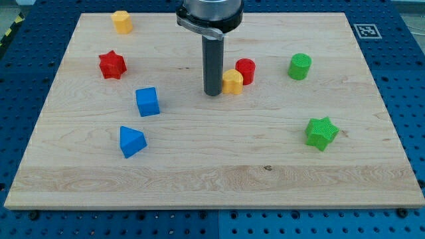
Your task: Move the yellow heart diagonally to the top left of the red circle
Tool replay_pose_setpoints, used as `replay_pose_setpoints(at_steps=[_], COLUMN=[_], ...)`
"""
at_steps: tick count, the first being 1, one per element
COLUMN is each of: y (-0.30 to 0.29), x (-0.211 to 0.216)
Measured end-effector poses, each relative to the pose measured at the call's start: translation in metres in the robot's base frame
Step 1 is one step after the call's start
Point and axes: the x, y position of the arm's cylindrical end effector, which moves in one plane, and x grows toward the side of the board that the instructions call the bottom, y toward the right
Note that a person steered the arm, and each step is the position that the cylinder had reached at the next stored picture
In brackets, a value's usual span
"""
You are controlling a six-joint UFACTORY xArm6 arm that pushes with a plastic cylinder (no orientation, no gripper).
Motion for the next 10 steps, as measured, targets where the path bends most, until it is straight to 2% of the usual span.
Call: replay_pose_setpoints(at_steps=[2,3,5,7,9,10], y=[0.028,0.076,0.001,-0.021,-0.004,0.0], x=[0.023,0.017,-0.016,-0.024,-0.067,-0.073])
